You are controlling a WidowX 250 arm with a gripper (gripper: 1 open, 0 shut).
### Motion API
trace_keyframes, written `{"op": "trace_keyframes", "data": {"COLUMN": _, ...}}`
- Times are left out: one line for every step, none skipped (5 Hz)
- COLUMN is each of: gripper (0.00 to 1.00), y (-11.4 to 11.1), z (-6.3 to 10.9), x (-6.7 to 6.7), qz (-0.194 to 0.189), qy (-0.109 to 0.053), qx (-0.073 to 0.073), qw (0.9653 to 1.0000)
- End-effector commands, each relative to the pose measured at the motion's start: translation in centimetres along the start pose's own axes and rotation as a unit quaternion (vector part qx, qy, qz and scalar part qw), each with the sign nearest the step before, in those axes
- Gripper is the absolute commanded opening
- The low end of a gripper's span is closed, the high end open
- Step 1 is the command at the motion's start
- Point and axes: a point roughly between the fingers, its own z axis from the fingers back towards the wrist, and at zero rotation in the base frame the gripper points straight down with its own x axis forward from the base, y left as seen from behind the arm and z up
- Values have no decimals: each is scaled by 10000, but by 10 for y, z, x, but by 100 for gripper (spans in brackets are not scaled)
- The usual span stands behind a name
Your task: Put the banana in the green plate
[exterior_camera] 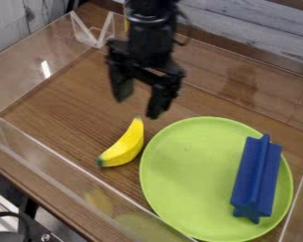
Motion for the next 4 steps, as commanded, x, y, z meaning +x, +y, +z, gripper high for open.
{"op": "trace_keyframes", "data": {"gripper": 100, "y": 14, "z": 1, "x": -7, "qz": -84, "qy": -411, "qx": 80, "qw": 9991}}
{"op": "trace_keyframes", "data": {"gripper": 100, "y": 20, "z": -8, "x": -10, "qz": -107, "qy": -527, "qx": 43, "qw": 9985}}
{"op": "trace_keyframes", "data": {"gripper": 100, "y": 20, "z": -15, "x": -11, "qz": -143, "qy": -519, "qx": -5, "qw": 9986}}
{"op": "trace_keyframes", "data": {"gripper": 100, "y": 20, "z": -22, "x": -12, "qz": -176, "qy": -497, "qx": -52, "qw": 9986}}
